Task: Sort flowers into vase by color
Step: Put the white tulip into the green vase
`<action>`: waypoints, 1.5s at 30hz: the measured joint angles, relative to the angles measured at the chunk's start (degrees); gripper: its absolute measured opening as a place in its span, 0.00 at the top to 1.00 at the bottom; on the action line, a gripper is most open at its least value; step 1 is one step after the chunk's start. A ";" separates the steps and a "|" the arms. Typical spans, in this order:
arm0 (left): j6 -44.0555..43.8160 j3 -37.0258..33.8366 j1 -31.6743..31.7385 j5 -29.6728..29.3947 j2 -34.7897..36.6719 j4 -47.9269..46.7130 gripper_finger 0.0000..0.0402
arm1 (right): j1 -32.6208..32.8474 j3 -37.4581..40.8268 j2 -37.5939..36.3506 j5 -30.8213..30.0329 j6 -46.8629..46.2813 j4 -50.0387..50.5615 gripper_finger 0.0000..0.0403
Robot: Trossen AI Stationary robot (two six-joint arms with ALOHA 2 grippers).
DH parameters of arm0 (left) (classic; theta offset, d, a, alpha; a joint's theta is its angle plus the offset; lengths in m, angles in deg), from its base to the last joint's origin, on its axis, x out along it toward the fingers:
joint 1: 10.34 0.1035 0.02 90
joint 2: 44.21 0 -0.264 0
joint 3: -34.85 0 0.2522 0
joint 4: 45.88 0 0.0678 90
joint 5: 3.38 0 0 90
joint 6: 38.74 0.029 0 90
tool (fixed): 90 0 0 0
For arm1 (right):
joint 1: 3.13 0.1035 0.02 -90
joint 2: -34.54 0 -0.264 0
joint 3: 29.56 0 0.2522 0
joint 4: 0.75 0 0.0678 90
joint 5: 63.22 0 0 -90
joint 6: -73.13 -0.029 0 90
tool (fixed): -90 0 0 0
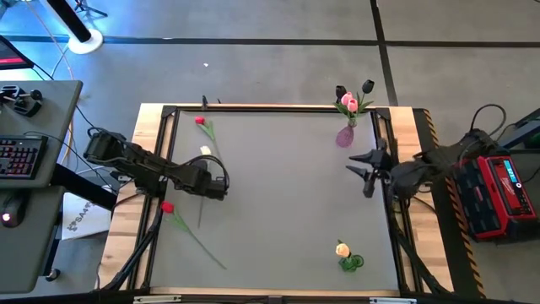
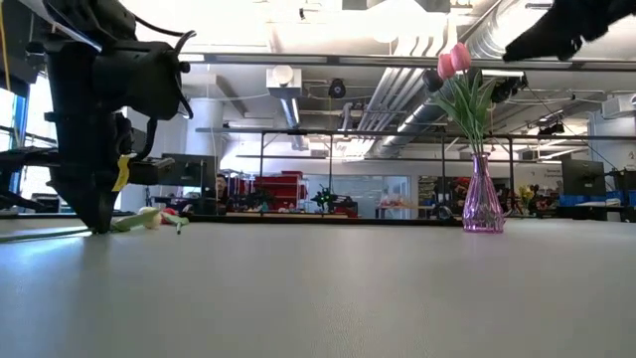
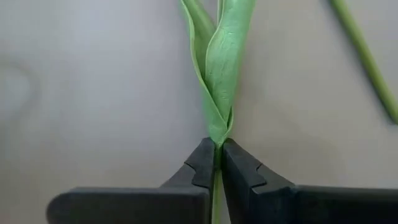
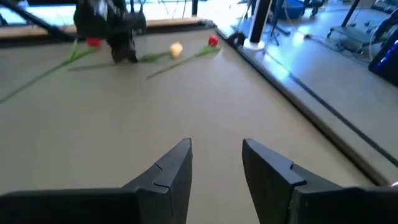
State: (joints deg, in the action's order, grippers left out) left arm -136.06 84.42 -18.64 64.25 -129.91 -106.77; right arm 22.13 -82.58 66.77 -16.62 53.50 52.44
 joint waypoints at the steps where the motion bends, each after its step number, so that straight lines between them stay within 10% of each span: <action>1: 0.22 0.35 -0.18 -0.43 0.20 0.01 0.98 | -0.45 -1.01 -0.47 0.24 0.57 0.37 0.68; 16: 12.86 9.36 -5.38 -11.04 17.90 1.42 1.00 | -13.13 -21.77 0.65 9.55 3.91 -0.34 0.68; 23: 47.28 15.32 -9.38 -20.54 26.70 20.85 1.00 | -14.51 -32.52 7.09 23.61 2.83 -1.11 0.68; 31: 88.99 15.42 -9.56 -20.58 24.50 59.35 1.00 | -14.51 -40.02 15.80 25.23 10.84 -0.88 0.68; 45: 93.05 15.39 -11.32 -25.25 20.21 56.98 1.00 | -15.46 -41.65 22.04 21.42 15.66 5.53 0.68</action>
State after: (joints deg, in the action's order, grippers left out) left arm -43.01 99.81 -29.96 39.00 -109.70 -49.79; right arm 6.66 -124.23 88.81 4.80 69.16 57.97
